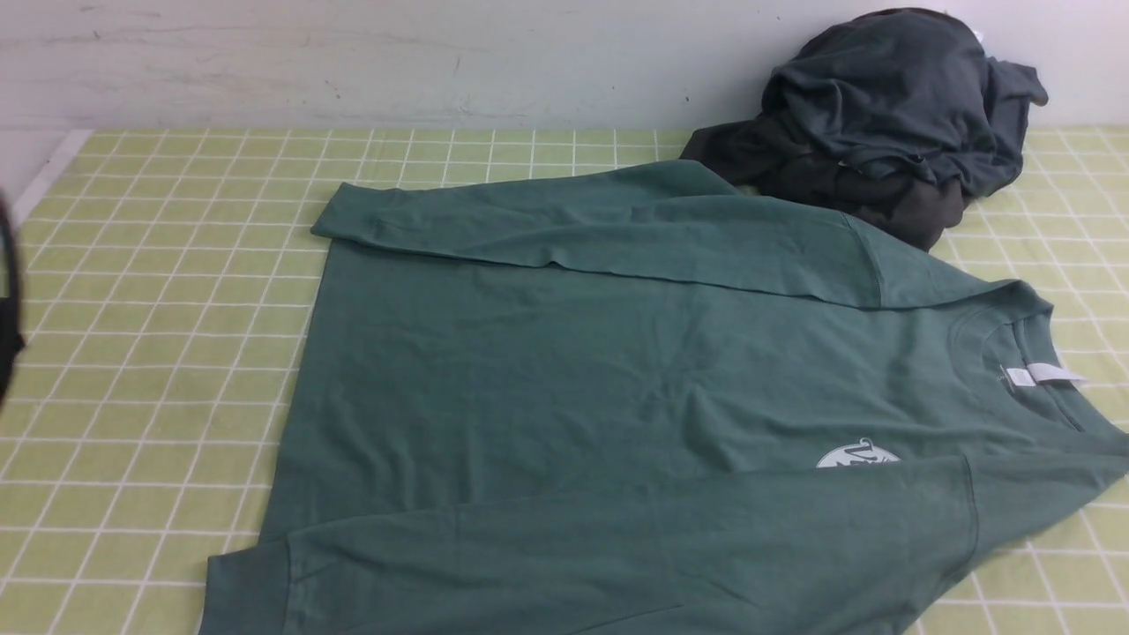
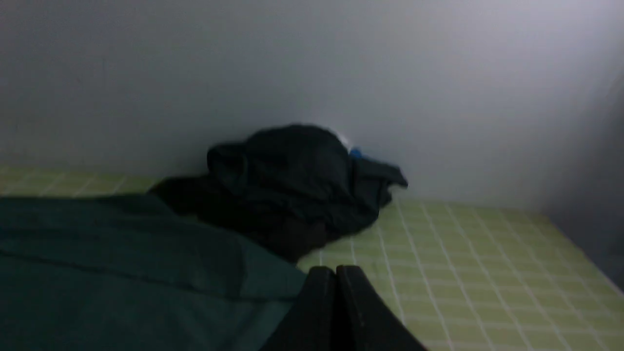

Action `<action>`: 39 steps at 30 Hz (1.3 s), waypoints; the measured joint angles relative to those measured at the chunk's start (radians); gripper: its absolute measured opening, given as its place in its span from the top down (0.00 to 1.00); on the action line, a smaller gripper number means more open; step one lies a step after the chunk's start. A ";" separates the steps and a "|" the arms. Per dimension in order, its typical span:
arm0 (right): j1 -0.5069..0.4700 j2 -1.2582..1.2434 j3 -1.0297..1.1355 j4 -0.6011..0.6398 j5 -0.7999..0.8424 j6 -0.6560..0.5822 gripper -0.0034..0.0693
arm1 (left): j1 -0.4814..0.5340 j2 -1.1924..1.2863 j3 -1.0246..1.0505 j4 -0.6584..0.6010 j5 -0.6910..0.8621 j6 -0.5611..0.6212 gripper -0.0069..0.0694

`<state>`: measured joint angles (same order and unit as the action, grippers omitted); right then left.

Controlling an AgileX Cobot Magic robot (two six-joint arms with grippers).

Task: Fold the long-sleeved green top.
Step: Use the left arm to clamp the cuff closest to it

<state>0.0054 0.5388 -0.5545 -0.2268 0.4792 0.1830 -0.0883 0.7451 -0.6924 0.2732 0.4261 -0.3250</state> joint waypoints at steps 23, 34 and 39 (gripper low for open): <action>0.202 0.538 -0.003 0.645 0.224 -0.516 0.97 | 0.000 0.750 -0.008 -0.325 0.148 0.166 0.77; 0.202 0.538 -0.003 0.695 0.222 -0.526 0.97 | 0.000 0.850 -0.017 -0.333 0.097 0.166 0.58; 0.202 0.538 -0.003 0.702 0.220 -0.534 0.97 | 0.000 0.847 -0.042 -0.345 0.102 0.174 0.84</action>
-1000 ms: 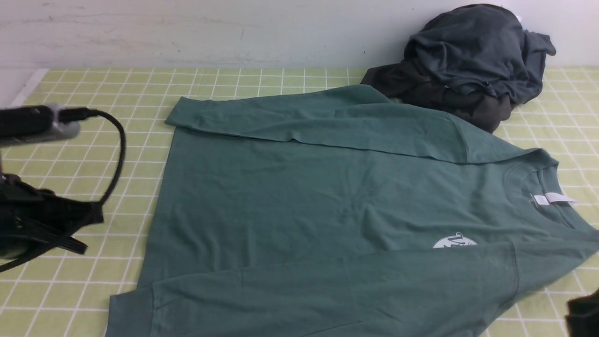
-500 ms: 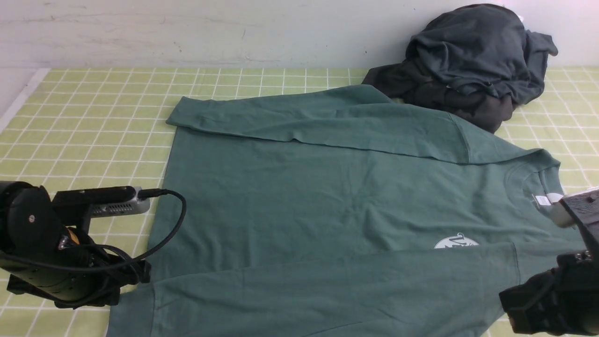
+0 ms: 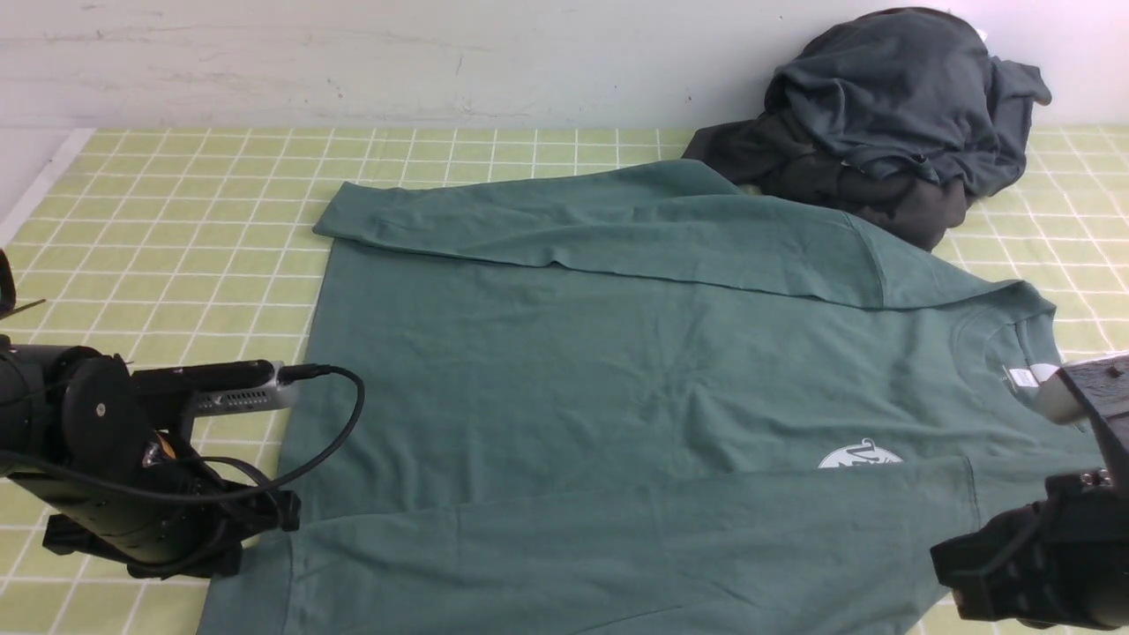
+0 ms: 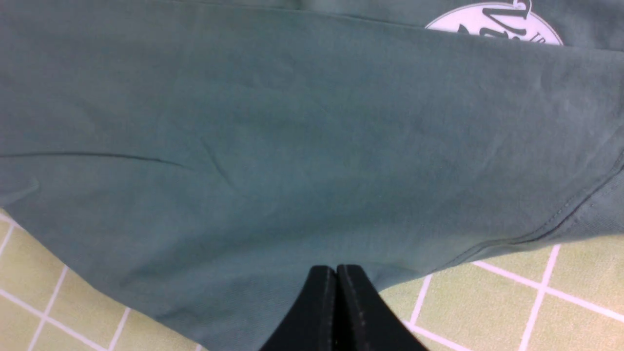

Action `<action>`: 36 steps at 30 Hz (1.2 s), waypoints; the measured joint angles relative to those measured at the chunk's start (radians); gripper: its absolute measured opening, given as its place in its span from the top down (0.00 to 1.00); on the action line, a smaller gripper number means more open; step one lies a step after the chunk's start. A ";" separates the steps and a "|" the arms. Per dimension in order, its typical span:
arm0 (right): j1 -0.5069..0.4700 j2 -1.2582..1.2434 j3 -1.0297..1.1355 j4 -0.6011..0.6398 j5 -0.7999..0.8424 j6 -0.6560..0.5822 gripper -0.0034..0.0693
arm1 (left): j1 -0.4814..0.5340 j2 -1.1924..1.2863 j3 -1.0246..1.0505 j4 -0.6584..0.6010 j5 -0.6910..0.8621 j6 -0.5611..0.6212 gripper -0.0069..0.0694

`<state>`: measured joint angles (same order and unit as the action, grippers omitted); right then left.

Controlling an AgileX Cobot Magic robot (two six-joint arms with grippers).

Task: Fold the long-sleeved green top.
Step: Use the left arm to clamp the cuff closest to it, then use the left arm to drag and place the cuff at the centered position on the left edge of the fabric, then use the left arm to clamp the cuff farthest from it

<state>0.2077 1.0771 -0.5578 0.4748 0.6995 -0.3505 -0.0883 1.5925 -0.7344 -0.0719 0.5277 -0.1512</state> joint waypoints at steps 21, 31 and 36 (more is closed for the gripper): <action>0.000 0.000 0.000 0.000 0.000 -0.017 0.97 | -0.180 -0.184 -0.536 0.038 0.052 0.178 0.91; 0.000 0.000 0.000 0.000 -0.001 -0.017 0.97 | -0.079 0.215 -0.633 0.048 0.049 0.151 0.84; 0.000 0.000 0.000 0.003 -0.004 -0.017 0.97 | -0.012 0.399 -0.825 0.057 0.072 0.151 0.65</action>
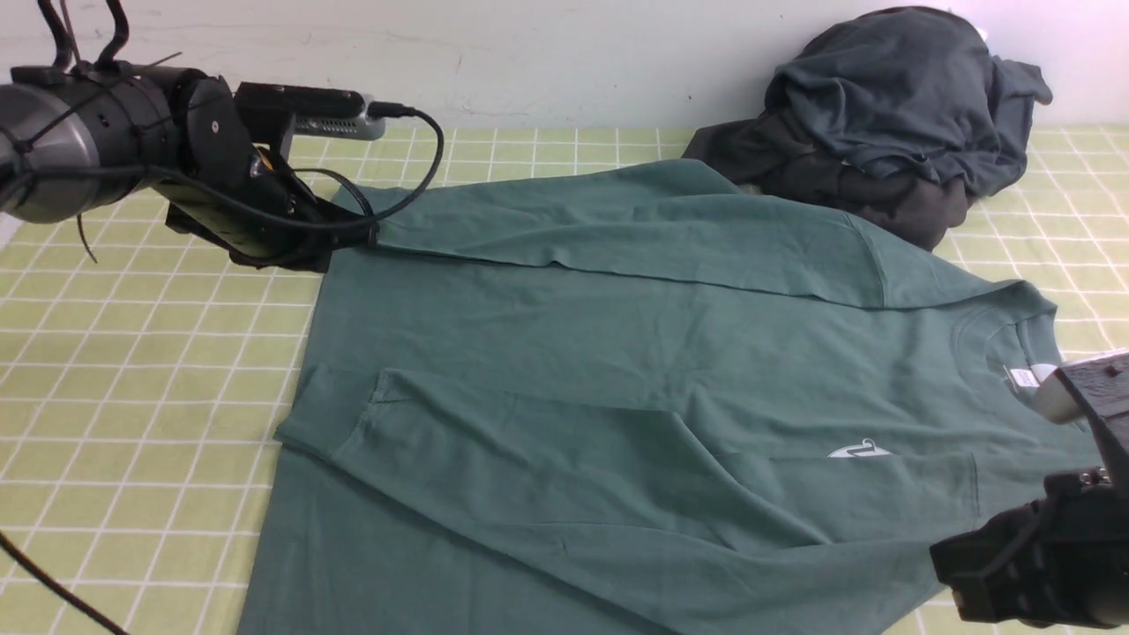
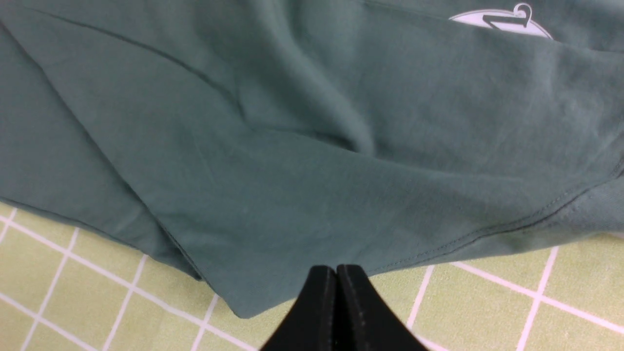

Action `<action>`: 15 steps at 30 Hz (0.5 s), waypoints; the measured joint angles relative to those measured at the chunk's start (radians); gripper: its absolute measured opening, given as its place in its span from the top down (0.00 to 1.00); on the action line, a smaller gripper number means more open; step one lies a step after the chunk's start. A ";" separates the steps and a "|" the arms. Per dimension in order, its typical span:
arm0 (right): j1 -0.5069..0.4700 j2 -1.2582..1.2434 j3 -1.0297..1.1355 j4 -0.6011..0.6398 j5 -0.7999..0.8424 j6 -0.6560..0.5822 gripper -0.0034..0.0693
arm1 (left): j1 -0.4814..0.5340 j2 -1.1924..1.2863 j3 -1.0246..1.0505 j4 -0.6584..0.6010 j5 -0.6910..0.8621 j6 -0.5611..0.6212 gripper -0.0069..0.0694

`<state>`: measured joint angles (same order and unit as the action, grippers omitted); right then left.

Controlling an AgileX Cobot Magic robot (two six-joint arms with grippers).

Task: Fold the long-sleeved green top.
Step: Use the left arm to clamp the cuff farthest from it

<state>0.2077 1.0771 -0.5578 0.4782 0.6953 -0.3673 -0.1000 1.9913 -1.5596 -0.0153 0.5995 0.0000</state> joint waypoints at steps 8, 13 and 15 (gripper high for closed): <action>0.000 0.000 0.000 0.000 -0.019 0.000 0.97 | 0.017 0.255 -0.348 -0.001 0.024 -0.007 0.43; 0.000 0.000 0.000 -0.007 -0.030 0.000 0.97 | 0.034 0.425 -0.557 0.015 0.044 -0.071 0.40; 0.000 0.000 0.000 -0.028 -0.038 -0.004 0.97 | 0.052 0.512 -0.672 0.034 0.071 -0.147 0.40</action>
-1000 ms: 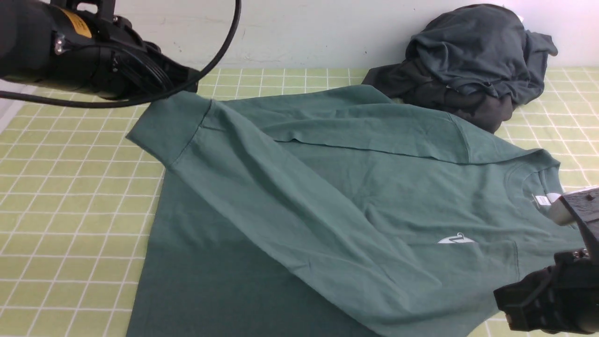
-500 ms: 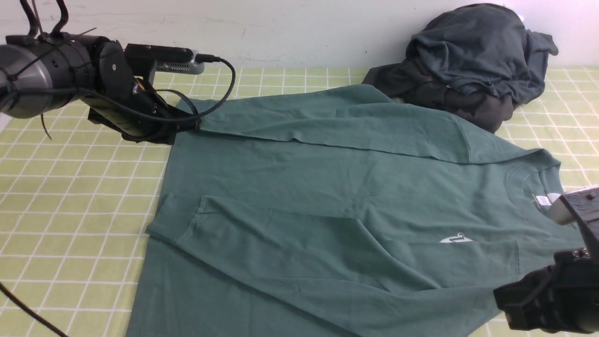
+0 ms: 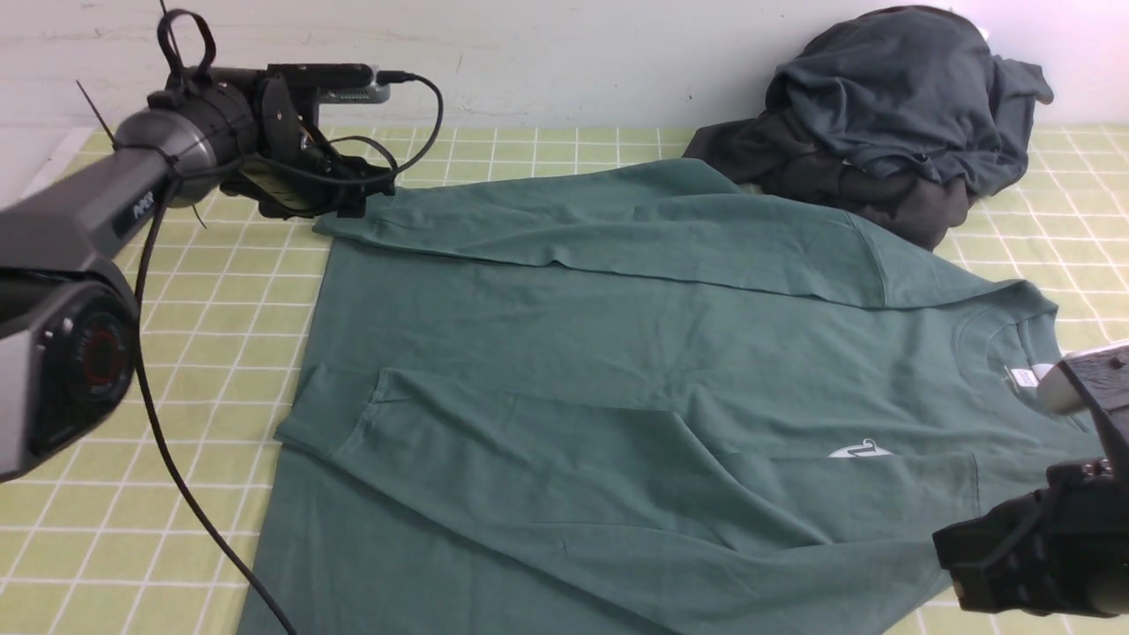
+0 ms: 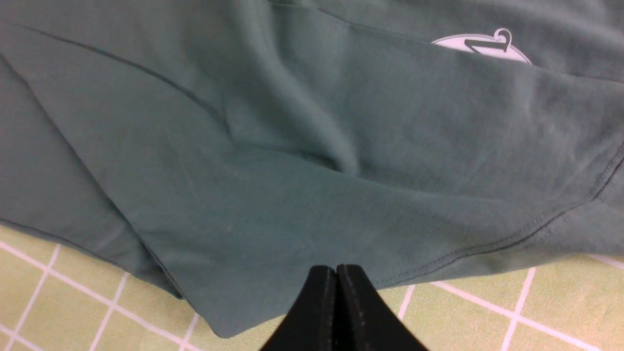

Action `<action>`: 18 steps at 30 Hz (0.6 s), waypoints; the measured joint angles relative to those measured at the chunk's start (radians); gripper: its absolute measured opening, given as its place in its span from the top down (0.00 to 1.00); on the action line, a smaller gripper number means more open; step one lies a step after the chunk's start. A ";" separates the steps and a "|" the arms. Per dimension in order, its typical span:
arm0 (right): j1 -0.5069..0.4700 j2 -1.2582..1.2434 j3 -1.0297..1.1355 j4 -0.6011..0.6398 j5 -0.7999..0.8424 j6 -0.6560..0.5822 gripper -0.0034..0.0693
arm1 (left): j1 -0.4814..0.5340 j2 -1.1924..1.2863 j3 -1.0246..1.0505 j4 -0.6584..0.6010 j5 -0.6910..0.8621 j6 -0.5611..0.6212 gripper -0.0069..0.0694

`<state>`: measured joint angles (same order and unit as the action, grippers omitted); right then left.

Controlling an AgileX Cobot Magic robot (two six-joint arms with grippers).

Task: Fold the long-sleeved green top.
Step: Use the left arm to clamp the cuff farthest from it

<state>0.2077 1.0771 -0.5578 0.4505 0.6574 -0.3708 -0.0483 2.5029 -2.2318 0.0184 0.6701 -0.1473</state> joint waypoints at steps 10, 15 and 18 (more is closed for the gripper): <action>0.000 0.000 0.000 -0.017 -0.022 -0.003 0.97 | 0.023 0.104 -0.125 -0.058 0.044 -0.043 0.65; 0.000 0.000 0.000 -0.017 -0.025 -0.003 0.97 | 0.021 0.080 -0.125 -0.079 0.101 0.031 0.87; 0.000 0.000 0.000 -0.017 -0.025 -0.003 0.97 | 0.020 0.004 -0.121 -0.079 0.237 0.077 0.88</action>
<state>0.2077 1.0771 -0.5578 0.4336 0.6320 -0.3738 -0.0285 2.5072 -2.3532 -0.0609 0.9071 -0.0708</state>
